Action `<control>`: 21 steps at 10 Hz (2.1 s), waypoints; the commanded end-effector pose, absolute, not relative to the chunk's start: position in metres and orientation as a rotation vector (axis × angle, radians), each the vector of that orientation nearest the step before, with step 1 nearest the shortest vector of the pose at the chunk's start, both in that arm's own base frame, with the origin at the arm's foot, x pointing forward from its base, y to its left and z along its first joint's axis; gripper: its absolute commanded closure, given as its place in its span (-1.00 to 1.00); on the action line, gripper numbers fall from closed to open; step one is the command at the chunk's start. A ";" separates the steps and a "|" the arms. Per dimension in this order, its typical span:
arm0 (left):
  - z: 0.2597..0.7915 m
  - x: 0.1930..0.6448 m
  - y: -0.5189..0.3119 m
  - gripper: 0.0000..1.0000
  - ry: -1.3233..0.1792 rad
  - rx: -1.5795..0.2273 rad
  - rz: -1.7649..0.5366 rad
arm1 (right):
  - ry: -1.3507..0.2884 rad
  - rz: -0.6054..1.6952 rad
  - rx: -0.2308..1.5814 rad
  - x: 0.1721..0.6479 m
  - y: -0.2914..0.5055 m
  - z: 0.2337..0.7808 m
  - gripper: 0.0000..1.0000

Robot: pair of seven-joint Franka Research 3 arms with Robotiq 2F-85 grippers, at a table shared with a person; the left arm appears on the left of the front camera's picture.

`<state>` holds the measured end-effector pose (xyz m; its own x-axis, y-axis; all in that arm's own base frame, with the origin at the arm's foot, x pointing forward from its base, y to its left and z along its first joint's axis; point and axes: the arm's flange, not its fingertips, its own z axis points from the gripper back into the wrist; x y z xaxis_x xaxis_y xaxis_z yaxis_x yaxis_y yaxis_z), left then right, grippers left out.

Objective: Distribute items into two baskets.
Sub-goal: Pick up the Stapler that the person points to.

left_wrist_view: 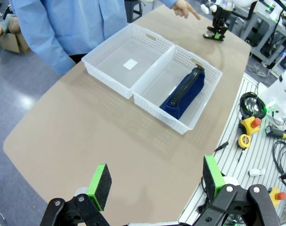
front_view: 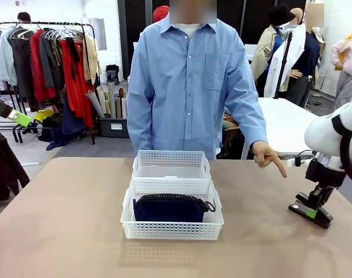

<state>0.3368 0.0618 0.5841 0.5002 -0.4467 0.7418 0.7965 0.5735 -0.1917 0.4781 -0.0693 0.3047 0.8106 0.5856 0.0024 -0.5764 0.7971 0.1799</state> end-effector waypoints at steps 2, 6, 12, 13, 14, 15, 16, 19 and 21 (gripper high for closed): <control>0.584 0.337 0.062 -1.00 -0.706 -0.577 -0.807 | 0.047 0.635 0.188 0.485 -0.069 0.307 1.00; 0.584 0.337 0.062 -1.00 -0.706 -0.577 -0.807 | 0.019 0.643 0.193 0.486 -0.066 0.323 1.00; 0.584 0.337 0.062 -1.00 -0.706 -0.577 -0.807 | -0.053 0.764 0.189 0.471 -0.040 0.427 1.00; 0.584 0.337 0.062 -1.00 -0.706 -0.577 -0.807 | -0.070 0.825 0.187 0.468 -0.032 0.451 1.00; 0.584 0.337 0.062 -1.00 -0.706 -0.577 -0.807 | -0.079 0.865 0.197 0.468 -0.022 0.468 1.00; 0.584 0.337 0.062 -1.00 -0.706 -0.577 -0.807 | -0.088 0.933 0.212 0.467 -0.009 0.482 1.00; 0.584 0.337 0.062 -1.00 -0.706 -0.577 -0.807 | -0.093 0.985 0.220 0.467 0.005 0.494 1.00; 0.584 0.337 0.062 -1.00 -0.706 -0.577 -0.807 | -0.078 1.125 0.142 0.455 0.043 0.525 1.00; 0.584 0.337 0.062 -1.00 -0.706 -0.577 -0.807 | -0.074 1.203 0.066 0.443 0.062 0.546 1.00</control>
